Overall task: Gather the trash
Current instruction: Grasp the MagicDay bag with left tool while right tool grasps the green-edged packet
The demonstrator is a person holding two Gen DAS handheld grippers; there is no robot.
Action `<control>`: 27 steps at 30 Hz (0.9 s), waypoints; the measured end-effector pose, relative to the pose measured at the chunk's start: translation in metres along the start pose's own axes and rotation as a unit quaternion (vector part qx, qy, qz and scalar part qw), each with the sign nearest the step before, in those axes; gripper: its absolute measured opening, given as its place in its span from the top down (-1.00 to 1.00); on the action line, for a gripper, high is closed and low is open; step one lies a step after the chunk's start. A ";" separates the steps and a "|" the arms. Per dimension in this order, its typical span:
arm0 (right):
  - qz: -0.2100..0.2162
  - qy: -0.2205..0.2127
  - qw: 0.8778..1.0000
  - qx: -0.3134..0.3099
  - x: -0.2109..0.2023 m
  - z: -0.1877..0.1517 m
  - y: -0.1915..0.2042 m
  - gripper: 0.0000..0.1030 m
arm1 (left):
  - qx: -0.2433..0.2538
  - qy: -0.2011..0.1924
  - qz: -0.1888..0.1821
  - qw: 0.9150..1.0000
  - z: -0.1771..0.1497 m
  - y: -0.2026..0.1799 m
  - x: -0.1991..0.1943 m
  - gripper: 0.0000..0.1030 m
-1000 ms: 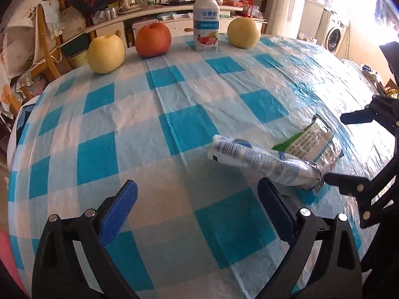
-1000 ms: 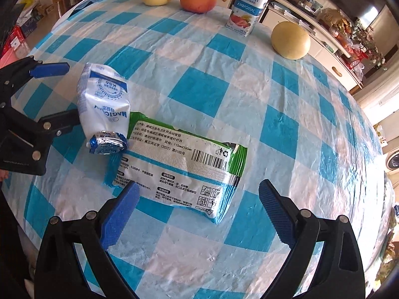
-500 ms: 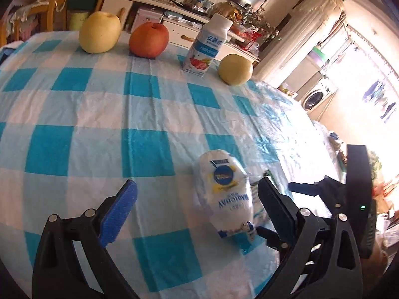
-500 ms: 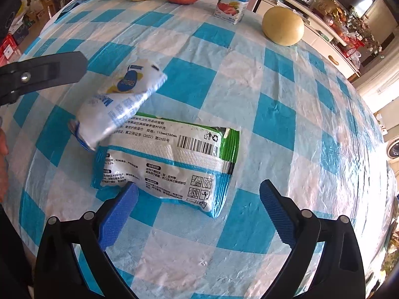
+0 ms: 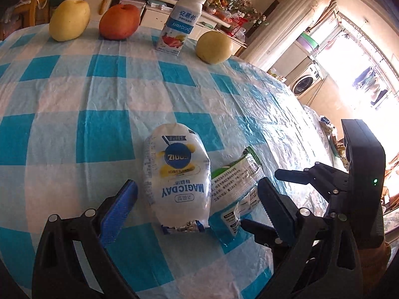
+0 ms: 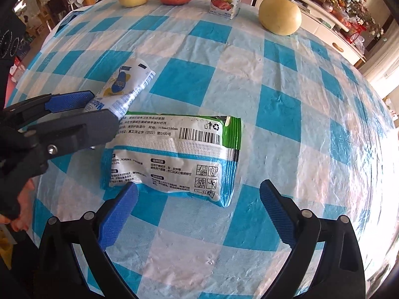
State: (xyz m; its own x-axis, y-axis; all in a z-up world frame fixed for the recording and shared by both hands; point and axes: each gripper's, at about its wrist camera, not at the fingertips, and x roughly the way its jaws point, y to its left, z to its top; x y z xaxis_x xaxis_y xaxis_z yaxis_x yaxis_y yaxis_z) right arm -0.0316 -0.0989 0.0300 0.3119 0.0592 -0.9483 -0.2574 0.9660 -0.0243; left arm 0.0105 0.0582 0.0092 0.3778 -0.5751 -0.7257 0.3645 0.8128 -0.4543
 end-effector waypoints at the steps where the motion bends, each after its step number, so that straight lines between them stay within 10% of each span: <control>1: 0.009 -0.002 1.000 0.004 0.000 0.000 -0.001 -0.87 | 0.005 -0.002 0.012 1.000 0.001 -0.001 0.001 -0.82; 8: 0.062 -0.010 0.998 0.031 0.002 0.003 -0.004 -0.89 | 0.037 -0.008 0.070 0.997 0.008 -0.001 0.007 -0.17; 13: 0.105 -0.021 0.993 0.058 -0.001 0.007 -0.004 -0.89 | 0.040 -0.012 0.067 0.997 0.005 0.001 0.003 -0.16; 27: 0.045 -0.064 0.996 0.033 0.011 0.021 0.025 -0.91 | -0.006 -0.058 0.104 0.993 0.002 0.040 -0.044 -0.15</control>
State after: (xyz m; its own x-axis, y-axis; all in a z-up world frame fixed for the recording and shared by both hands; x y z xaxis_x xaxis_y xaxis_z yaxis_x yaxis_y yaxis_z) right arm -0.0154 -0.0687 0.0259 0.4056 0.1744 -0.8973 -0.2311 0.9693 0.0839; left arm 0.0107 0.1157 0.0239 0.5390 -0.4004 -0.7411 0.2577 0.9160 -0.3074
